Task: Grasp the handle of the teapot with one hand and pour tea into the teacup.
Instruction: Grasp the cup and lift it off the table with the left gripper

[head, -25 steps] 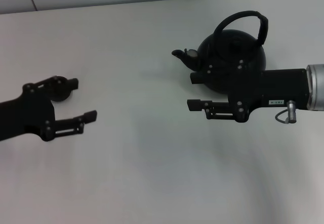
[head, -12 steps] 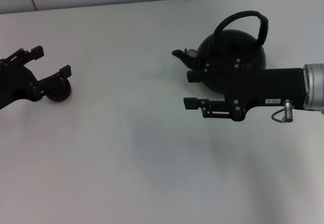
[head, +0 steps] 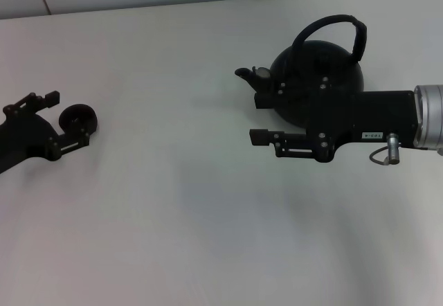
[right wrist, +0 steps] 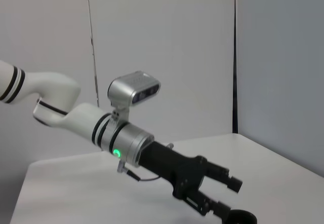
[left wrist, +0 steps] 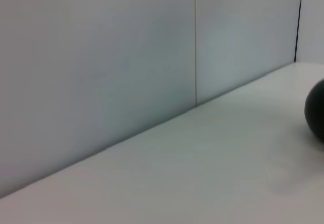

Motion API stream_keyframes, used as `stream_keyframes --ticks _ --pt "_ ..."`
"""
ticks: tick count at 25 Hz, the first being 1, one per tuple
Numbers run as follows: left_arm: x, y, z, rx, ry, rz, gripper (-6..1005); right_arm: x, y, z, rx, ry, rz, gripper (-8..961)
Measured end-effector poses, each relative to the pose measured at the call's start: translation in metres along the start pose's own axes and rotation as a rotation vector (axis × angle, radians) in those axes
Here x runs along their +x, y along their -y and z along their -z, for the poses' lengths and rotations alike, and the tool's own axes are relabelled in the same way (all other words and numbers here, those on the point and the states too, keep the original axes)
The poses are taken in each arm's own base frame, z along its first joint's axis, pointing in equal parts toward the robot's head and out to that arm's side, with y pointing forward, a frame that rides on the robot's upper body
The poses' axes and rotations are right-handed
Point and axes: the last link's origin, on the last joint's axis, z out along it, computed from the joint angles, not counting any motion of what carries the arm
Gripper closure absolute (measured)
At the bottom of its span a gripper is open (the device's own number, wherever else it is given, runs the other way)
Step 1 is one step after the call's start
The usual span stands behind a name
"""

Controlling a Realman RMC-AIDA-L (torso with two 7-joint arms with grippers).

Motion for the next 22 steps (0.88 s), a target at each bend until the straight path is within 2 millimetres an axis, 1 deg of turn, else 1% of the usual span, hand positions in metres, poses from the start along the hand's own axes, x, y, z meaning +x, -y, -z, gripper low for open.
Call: stream_keyframes --ticks 4,15,22 --pt "-0.005 -0.002 -0.002 0.004 0.014 0.004 177 -0.001 0.000 -0.001 -0.002 0.001 0.002 398" --pt "-0.007 0.003 -0.006 0.040 0.043 0.000 187 -0.003 0.002 -0.003 -0.008 0.002 0.008 398" --pt "-0.010 -0.002 -0.013 0.023 0.084 -0.029 193 -0.003 0.002 -0.003 -0.008 0.002 0.008 399"
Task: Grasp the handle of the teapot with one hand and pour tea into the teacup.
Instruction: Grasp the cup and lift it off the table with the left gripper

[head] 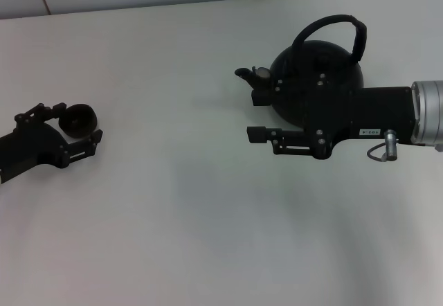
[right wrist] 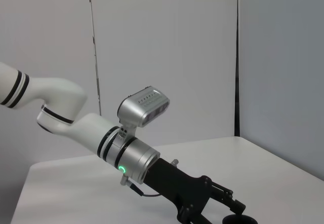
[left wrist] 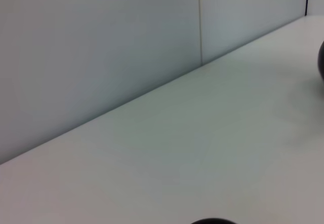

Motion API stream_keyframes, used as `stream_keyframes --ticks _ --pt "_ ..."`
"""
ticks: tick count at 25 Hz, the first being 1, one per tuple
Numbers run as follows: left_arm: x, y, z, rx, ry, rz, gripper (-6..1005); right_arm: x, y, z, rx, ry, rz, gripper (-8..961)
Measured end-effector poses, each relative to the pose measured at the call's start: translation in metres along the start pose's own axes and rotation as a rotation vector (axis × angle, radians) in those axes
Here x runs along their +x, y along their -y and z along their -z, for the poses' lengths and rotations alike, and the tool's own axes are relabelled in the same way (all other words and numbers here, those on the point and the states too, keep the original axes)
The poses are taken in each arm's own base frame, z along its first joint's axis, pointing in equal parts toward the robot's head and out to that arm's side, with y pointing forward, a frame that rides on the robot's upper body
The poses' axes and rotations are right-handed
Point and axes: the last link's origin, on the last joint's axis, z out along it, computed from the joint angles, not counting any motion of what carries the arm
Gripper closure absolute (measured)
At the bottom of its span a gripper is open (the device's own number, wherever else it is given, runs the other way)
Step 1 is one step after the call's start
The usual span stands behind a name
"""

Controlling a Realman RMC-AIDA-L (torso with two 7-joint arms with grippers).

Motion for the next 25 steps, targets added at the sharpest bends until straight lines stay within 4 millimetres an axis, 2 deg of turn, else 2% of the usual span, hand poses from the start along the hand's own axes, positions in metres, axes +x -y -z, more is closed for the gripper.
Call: stream_keyframes --ticks 25 --pt "0.003 0.004 -0.015 0.025 0.050 -0.027 215 -0.004 0.003 -0.001 -0.003 0.000 0.015 400"
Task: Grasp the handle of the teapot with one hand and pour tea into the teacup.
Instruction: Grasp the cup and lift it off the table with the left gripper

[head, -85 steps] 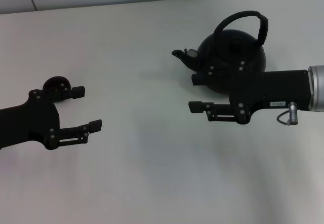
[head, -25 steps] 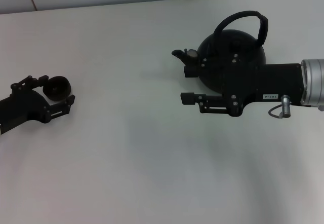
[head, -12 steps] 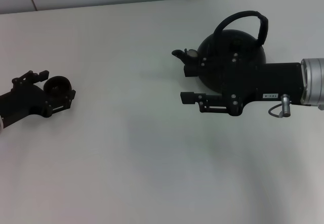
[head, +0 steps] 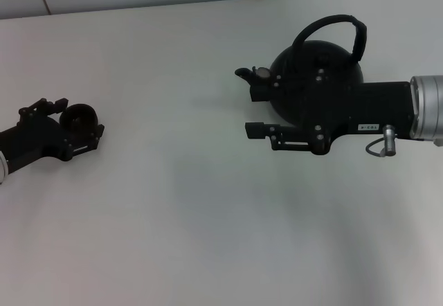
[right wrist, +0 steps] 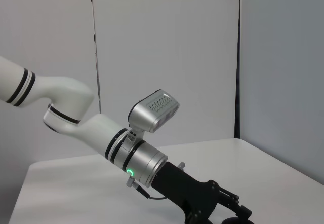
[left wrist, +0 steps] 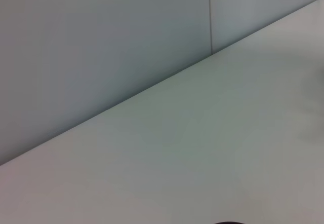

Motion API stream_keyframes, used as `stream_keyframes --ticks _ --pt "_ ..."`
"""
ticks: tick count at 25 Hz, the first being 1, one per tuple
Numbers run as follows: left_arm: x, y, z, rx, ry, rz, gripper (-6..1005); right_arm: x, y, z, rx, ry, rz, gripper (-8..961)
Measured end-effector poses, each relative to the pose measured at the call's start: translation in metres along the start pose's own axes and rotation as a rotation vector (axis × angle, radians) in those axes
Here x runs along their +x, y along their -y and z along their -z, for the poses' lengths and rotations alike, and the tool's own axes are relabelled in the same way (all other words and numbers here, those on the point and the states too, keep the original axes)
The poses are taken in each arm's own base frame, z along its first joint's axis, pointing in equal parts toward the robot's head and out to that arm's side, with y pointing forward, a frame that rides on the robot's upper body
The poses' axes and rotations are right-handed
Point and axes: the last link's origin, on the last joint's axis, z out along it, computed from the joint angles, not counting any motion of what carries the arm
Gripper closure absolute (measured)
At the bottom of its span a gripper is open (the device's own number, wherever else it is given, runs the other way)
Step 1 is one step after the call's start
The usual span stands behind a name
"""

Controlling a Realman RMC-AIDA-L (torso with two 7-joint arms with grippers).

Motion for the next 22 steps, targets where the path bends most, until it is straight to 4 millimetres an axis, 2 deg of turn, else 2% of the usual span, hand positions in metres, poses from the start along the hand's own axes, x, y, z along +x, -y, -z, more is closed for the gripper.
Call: stream_keyframes --ticks 9,14,22 --pt "-0.001 0.005 -0.003 0.034 0.018 0.029 223 -0.001 0.002 -0.001 0.008 -0.002 0.003 400" --pt "0.000 0.005 -0.004 0.033 0.019 0.024 302 0.000 0.002 -0.001 0.010 -0.003 0.003 401" --pt "0.013 -0.007 -0.011 -0.040 -0.004 -0.034 302 0.000 0.002 0.000 0.011 -0.003 0.001 401"
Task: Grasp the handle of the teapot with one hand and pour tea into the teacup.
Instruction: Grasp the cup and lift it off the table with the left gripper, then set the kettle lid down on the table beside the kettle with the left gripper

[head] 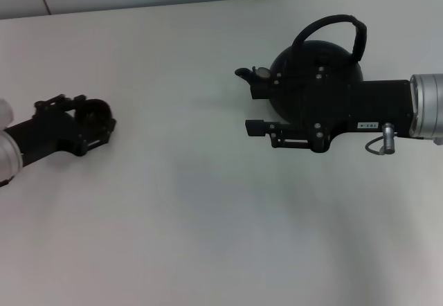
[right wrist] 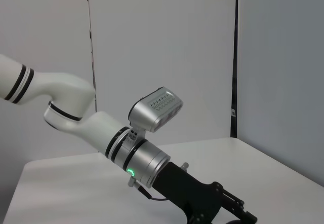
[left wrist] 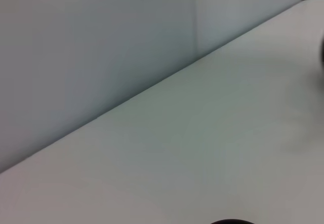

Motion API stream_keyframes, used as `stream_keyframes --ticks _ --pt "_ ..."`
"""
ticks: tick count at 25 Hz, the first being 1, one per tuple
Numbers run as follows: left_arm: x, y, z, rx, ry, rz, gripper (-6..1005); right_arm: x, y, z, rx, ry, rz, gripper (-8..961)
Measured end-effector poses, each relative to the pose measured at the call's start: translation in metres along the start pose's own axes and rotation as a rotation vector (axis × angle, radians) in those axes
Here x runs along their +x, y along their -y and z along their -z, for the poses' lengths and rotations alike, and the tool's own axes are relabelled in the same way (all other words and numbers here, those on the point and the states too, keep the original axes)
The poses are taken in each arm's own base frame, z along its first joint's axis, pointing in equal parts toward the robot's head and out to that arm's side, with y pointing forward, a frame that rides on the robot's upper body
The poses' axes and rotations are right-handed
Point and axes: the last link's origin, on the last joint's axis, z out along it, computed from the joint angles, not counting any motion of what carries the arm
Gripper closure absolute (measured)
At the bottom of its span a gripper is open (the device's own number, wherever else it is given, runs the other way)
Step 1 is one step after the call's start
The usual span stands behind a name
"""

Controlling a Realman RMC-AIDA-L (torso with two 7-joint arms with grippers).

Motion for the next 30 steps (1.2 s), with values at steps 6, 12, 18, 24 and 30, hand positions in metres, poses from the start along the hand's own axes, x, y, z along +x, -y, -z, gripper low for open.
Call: stream_keyframes --ticks 6,12,18,24,30 --pt "0.015 -0.013 -0.008 -0.067 -0.020 -0.049 302 0.000 -0.001 -0.001 -0.004 0.003 -0.003 401" --pt "0.025 -0.025 -0.016 -0.117 -0.040 -0.075 302 0.001 -0.002 -0.001 -0.010 0.005 -0.006 401" --pt "0.032 -0.037 -0.024 -0.164 -0.047 -0.102 302 0.001 -0.003 -0.003 -0.020 0.003 -0.006 402" --pt "0.030 -0.049 -0.028 -0.209 -0.028 -0.128 302 0.001 -0.004 -0.003 -0.024 0.003 -0.006 402" --pt "0.029 -0.051 -0.029 -0.216 -0.024 -0.130 301 0.002 -0.005 -0.002 -0.023 0.003 -0.009 402"
